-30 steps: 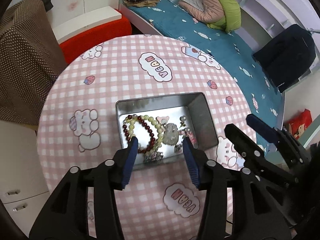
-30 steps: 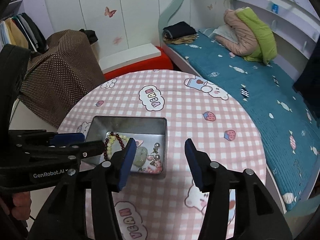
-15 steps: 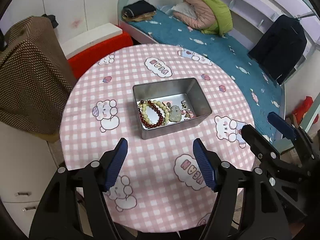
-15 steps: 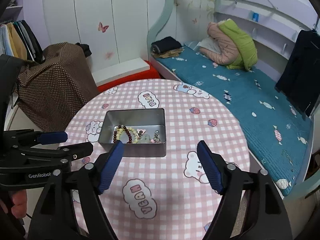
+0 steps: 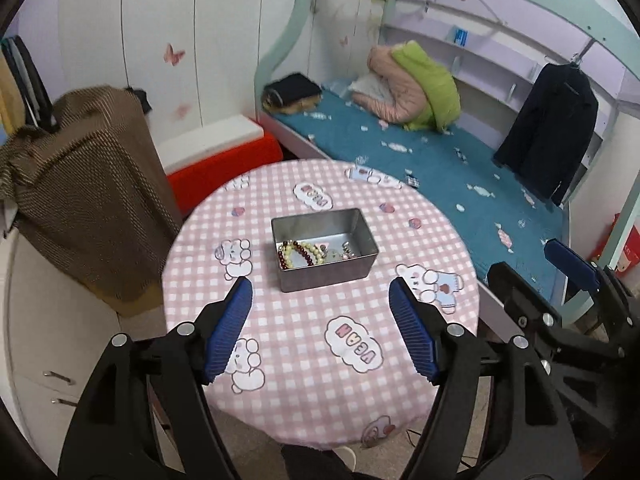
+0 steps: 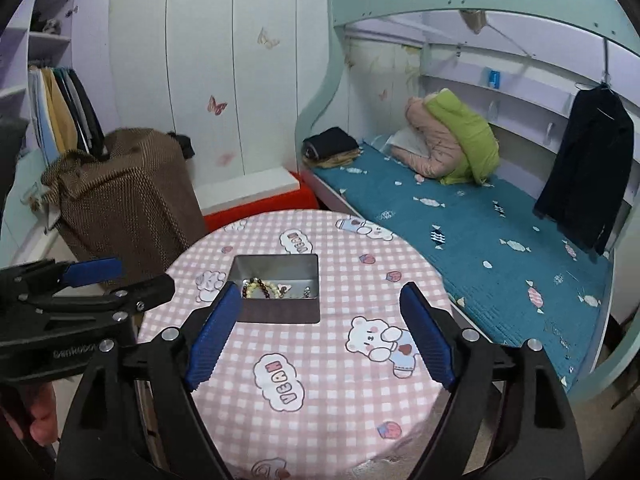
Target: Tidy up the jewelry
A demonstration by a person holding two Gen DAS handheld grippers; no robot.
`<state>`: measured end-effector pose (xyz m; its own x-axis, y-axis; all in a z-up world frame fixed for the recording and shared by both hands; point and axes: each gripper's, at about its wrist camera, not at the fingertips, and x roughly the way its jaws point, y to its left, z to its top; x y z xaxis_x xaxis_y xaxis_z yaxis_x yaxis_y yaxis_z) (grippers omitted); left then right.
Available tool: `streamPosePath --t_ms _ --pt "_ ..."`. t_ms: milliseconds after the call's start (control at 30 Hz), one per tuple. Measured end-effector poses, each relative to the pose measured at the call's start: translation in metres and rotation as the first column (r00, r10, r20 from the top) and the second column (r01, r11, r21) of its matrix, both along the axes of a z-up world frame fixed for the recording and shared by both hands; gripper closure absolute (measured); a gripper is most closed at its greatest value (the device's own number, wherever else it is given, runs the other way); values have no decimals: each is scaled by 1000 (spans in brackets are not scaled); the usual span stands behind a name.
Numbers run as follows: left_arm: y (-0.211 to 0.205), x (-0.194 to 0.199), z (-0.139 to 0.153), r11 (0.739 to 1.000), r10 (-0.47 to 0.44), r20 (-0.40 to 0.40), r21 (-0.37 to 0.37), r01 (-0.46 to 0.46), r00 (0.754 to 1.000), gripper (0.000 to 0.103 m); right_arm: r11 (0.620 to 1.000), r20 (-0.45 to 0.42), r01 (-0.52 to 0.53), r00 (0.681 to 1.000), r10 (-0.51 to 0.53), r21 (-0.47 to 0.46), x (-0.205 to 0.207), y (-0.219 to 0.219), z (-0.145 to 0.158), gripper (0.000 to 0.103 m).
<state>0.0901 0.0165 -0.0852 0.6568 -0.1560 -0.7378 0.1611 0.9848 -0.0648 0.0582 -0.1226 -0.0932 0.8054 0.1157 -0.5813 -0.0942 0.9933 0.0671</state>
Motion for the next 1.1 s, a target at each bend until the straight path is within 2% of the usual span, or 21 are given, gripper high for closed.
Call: streamPosePath --t_ms 200,467,600,633,667,767,1100 --pt "-9 -45 38 1000 6 103 12 -7 995 31 1000 75 -2 997 1 11 -36 -9 28 25" --pt "-13 -86 67 999 25 208 26 -31 978 31 1000 174 -1 985 -3 24 -74 -13 53 25" --pt "-10 -101 77 999 37 245 20 -43 969 31 1000 226 0 974 -5 21 -86 -10 63 24" --pt "-9 -105 79 999 39 253 19 -45 967 31 1000 240 0 971 -5 19 -89 -10 65 23" --pt "-8 -108 81 998 47 269 20 -54 962 31 1000 263 7 965 -11 15 -93 -8 67 18" --pt "-3 -114 85 999 46 291 6 -50 956 31 1000 309 8 951 -13 19 -101 -9 72 17" --pt "4 -131 92 998 65 357 -2 -69 932 31 1000 357 3 934 -11 24 -112 -3 75 17"
